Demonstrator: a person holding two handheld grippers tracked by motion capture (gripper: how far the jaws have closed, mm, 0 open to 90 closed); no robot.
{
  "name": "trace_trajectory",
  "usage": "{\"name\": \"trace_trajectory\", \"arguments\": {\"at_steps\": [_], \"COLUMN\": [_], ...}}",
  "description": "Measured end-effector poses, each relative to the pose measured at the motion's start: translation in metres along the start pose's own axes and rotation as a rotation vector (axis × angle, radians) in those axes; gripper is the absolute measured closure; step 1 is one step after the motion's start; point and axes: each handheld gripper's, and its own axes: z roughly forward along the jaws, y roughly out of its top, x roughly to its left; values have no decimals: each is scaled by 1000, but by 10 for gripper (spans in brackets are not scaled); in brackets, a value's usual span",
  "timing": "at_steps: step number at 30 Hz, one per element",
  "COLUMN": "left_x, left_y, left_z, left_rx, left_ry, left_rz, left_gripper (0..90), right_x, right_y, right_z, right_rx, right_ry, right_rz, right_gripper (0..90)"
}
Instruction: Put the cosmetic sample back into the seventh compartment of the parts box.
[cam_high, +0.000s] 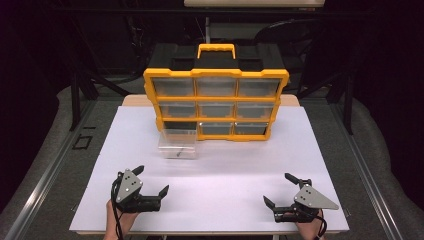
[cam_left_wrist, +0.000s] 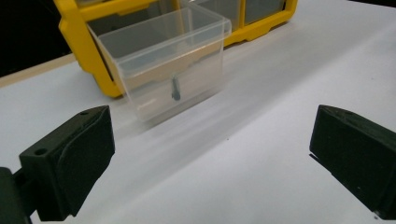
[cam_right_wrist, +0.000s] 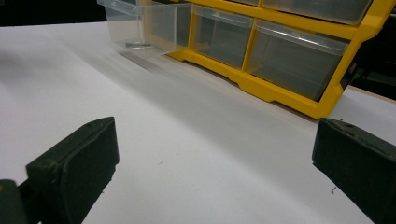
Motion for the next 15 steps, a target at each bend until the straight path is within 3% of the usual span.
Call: {"name": "trace_trajectory", "arguments": {"at_steps": [5, 15], "left_x": [0, -6], "left_y": [-10, -25], "left_z": [2, 2], "left_rx": [-1, -19], "left_ry": [-2, -19], "left_rz": [-11, 8], "left_gripper": [2, 0], "right_x": [0, 0], "right_y": [0, 0], "right_z": [0, -1], "right_rx": [-2, -3], "right_ry": [-2, -2], "right_rz": [1, 1], "right_gripper": [1, 1]}}
